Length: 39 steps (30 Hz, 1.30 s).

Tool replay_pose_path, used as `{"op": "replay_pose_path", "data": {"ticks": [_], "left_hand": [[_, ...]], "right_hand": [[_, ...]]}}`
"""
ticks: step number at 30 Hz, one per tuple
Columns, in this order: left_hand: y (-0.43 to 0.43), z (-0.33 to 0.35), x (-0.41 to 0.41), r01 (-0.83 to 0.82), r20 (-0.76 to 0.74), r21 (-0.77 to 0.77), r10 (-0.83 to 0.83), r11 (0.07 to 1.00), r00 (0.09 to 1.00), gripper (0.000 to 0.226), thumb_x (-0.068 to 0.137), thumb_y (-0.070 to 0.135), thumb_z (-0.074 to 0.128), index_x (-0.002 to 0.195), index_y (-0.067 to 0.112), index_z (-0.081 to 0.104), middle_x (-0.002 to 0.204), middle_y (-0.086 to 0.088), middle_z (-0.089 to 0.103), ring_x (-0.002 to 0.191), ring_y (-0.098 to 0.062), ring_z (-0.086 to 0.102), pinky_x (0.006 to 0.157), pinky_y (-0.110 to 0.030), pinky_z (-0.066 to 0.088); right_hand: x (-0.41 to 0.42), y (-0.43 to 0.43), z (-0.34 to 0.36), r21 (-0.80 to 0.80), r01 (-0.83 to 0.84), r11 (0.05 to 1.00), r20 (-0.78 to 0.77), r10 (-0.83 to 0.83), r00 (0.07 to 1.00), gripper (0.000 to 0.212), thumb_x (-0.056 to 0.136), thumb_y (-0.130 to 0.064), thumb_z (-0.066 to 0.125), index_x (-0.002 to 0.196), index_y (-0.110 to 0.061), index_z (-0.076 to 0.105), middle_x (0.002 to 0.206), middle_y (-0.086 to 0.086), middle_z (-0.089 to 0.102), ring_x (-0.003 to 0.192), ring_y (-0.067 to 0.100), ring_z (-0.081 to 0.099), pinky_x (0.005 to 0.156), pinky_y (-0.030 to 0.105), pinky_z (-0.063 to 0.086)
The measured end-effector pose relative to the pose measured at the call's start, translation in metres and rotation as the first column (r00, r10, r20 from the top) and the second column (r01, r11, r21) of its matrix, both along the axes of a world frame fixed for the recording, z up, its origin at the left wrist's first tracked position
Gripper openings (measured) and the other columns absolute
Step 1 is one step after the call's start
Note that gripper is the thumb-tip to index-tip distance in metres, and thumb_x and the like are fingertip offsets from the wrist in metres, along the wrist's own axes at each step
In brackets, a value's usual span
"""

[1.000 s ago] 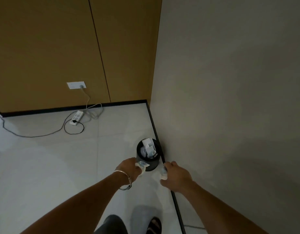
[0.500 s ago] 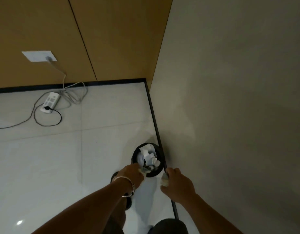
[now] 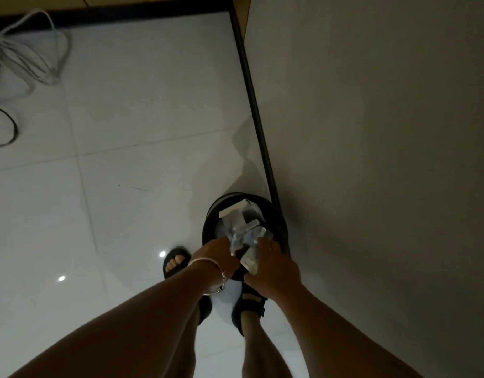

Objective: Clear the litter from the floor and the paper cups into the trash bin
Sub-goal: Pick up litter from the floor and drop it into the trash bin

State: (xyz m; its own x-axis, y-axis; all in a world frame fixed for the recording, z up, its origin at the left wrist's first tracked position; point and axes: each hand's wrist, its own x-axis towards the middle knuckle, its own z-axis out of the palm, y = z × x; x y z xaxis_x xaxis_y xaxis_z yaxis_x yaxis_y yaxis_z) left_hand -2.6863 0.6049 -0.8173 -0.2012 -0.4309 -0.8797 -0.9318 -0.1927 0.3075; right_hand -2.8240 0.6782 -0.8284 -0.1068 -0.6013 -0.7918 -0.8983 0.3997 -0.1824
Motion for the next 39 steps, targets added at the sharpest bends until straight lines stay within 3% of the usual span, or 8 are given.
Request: {"op": "replay_pose_path", "data": {"ticks": [2, 5, 9, 13, 16, 22, 30, 39], "left_hand": [[0.004, -0.006, 0.009, 0.023, 0.041, 0.037, -0.024, 0.999, 0.999, 0.035, 0.088, 0.032, 0.055, 0.120, 0.019, 0.052, 0.110, -0.005, 0.063, 0.080, -0.015, 0.051, 0.068, -0.024, 0.040], [0.010, 0.006, 0.026, -0.042, 0.070, 0.031, 0.040, 0.999, 0.997, 0.038, 0.084, 0.036, 0.057, 0.120, 0.022, 0.051, 0.097, 0.003, 0.059, 0.076, -0.010, 0.051, 0.063, -0.020, 0.040], [0.002, 0.048, 0.045, -0.100, 0.107, 0.014, 0.098, 0.995, 0.989, 0.046, 0.081, 0.040, 0.054, 0.125, 0.027, 0.048, 0.121, -0.001, 0.055, 0.111, -0.025, 0.053, 0.094, -0.037, 0.045], [-0.020, 0.114, 0.067, -0.169, 0.059, -0.088, 0.175, 0.982, 0.983, 0.054, 0.083, 0.040, 0.056, 0.133, 0.026, 0.042, 0.128, 0.000, 0.051, 0.110, -0.020, 0.054, 0.081, -0.027, 0.041], [-0.029, 0.172, 0.088, -0.201, 0.018, -0.176, 0.207, 0.964, 0.978, 0.057, 0.085, 0.041, 0.055, 0.137, 0.025, 0.040, 0.132, -0.002, 0.049, 0.115, -0.023, 0.051, 0.087, -0.031, 0.044], [-0.003, 0.283, 0.151, -0.270, 0.020, -0.366, 0.297, 0.890, 0.955, 0.060, 0.088, 0.044, 0.053, 0.141, 0.023, 0.036, 0.140, -0.003, 0.044, 0.127, -0.023, 0.042, 0.099, -0.038, 0.042], [0.142, 0.392, 0.244, -0.530, 0.022, -0.546, 0.643, 0.649, 0.765, 0.067, 0.083, 0.053, 0.054, 0.140, 0.024, 0.037, 0.144, -0.001, 0.040, 0.133, -0.022, 0.034, 0.103, -0.042, 0.039], [0.403, 0.454, 0.333, -0.755, -0.013, -0.627, 0.966, 0.193, 0.257, 0.068, 0.081, 0.056, 0.052, 0.140, 0.024, 0.038, 0.144, 0.002, 0.040, 0.131, -0.020, 0.037, 0.101, -0.040, 0.040]], "right_hand": [[0.005, 0.004, -0.008, 0.040, 0.031, 0.999, 0.034, -0.032, 0.999, 0.101, 0.083, -0.054, 0.066, 0.154, -0.023, 0.002, 0.153, 0.010, 0.026, 0.129, 0.030, 0.046, 0.096, 0.038, 0.046], [0.010, 0.008, 0.008, 0.022, 0.102, 0.995, 0.073, -0.104, 0.992, 0.087, 0.082, -0.052, 0.064, 0.150, -0.026, 0.015, 0.146, 0.003, 0.038, 0.125, 0.025, 0.052, 0.093, 0.036, 0.048], [0.009, -0.001, 0.050, 0.040, 0.099, 0.994, 0.080, -0.102, 0.992, 0.076, 0.084, -0.052, 0.059, 0.147, -0.027, 0.024, 0.141, 0.000, 0.041, 0.121, 0.020, 0.054, 0.091, 0.032, 0.049], [0.014, -0.027, 0.113, 0.016, 0.022, 1.000, 0.067, -0.023, 0.998, 0.073, 0.085, -0.053, 0.059, 0.146, -0.026, 0.028, 0.143, 0.001, 0.038, 0.117, 0.019, 0.055, 0.088, 0.031, 0.052], [0.029, -0.046, 0.167, -0.033, -0.035, 0.999, 0.068, 0.038, 0.997, 0.070, 0.085, -0.052, 0.061, 0.144, -0.026, 0.032, 0.141, 0.000, 0.041, 0.113, 0.017, 0.056, 0.080, 0.025, 0.046], [0.089, -0.059, 0.271, -0.169, -0.285, 0.943, 0.073, 0.301, 0.951, 0.080, 0.087, -0.055, 0.058, 0.151, -0.022, 0.024, 0.151, 0.003, 0.034, 0.135, 0.023, 0.038, 0.103, 0.035, 0.041], [0.175, -0.026, 0.376, -0.301, -0.741, 0.600, -0.074, 0.760, 0.646, 0.083, 0.088, -0.056, 0.052, 0.153, -0.023, 0.015, 0.151, 0.005, 0.028, 0.132, 0.027, 0.033, 0.103, 0.040, 0.038], [0.371, 0.125, 0.461, -0.348, -0.937, 0.000, -0.176, 0.982, 0.066, 0.086, 0.087, -0.062, 0.050, 0.154, -0.022, 0.013, 0.151, 0.007, 0.028, 0.135, 0.028, 0.031, 0.106, 0.042, 0.035]]}}
